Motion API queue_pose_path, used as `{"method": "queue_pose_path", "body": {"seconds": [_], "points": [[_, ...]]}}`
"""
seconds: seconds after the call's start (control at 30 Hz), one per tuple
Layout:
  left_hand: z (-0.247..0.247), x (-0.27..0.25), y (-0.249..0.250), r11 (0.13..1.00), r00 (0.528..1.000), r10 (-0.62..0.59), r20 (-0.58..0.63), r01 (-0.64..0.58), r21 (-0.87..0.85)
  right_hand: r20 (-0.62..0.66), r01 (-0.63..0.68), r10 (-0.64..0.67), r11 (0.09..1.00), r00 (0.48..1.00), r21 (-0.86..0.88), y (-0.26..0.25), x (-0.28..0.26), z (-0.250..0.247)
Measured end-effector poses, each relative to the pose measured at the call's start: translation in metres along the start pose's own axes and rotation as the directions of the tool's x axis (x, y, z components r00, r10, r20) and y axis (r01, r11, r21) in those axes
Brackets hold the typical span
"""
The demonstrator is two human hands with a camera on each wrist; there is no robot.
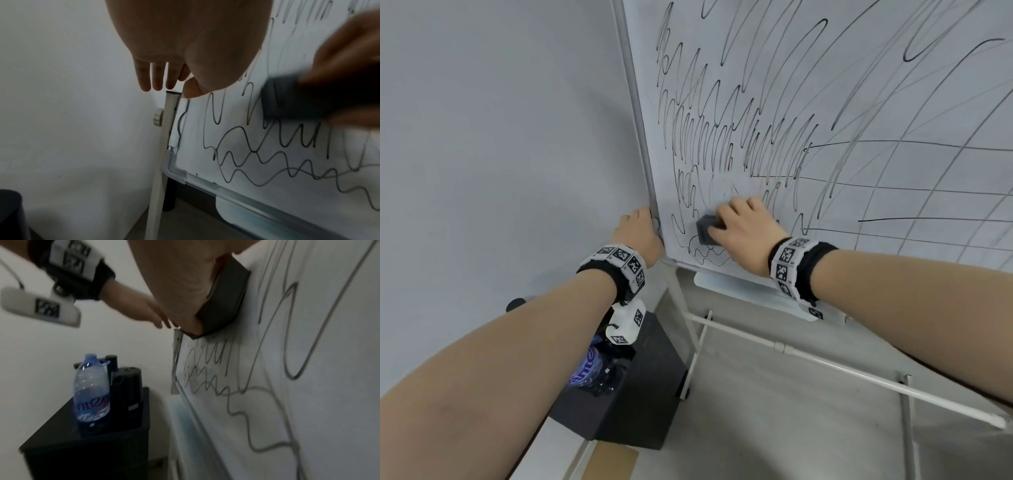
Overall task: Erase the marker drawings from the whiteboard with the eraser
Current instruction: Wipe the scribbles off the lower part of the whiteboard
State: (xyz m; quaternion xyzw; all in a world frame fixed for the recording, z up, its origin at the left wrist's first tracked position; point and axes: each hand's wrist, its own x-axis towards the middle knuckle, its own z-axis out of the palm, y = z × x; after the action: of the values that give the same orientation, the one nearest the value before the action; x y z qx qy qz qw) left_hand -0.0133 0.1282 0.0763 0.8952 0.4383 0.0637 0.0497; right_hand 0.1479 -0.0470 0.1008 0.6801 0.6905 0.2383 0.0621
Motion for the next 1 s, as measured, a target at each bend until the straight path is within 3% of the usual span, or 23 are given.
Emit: {"method": "queue_pose_path", "body": {"seconds": [0.07,0.13,0.33,0.43,0.57,0.67,0.77,1.0], "points": [[-0.003,0.003,-0.003,1.0,0.999,-0.004,0.044,0.004,0.002,0.068,0.02,-0.017,0.999,0.998,-0.039,-0.006,-0.004,0.005],[-0.005,0.005,-0.004,0.999,0.994,0.001,0.106,-0.006,0.047,0.055,0.02,-0.017,0.999,0.998,-0.047,-0.002,-0.003,0.002],[-0.004,0.006,-0.001,0.986,0.991,0.05,0.128,-0.069,0.151,-0.218,-0.057,0.065,0.997,0.974,0.043,0.03,0.032,-0.037],[-0.005,0.007,0.002,0.988,0.992,0.009,0.125,-0.028,0.152,-0.246,-0.073,0.081,0.996,0.966,0.042,0.027,0.045,-0.043],[0.001,0.005,0.002,0.986,0.997,0.03,0.072,-0.041,0.16,-0.049,0.016,-0.018,0.999,0.999,-0.04,-0.005,0.04,-0.014],[0.005,0.004,0.002,0.978,0.997,0.04,0.07,-0.053,0.204,0.13,0.075,-0.066,0.995,0.989,-0.066,-0.028,0.027,0.013],[0.007,0.006,-0.001,0.975,0.996,0.04,0.079,-0.056,0.215,0.187,0.1,-0.084,0.992,0.979,-0.075,-0.04,0.021,0.019],[0.009,0.006,-0.002,0.982,0.997,0.057,0.055,-0.066,0.175,-0.073,0.014,-0.02,0.997,0.997,-0.073,-0.007,0.061,-0.019]]}}
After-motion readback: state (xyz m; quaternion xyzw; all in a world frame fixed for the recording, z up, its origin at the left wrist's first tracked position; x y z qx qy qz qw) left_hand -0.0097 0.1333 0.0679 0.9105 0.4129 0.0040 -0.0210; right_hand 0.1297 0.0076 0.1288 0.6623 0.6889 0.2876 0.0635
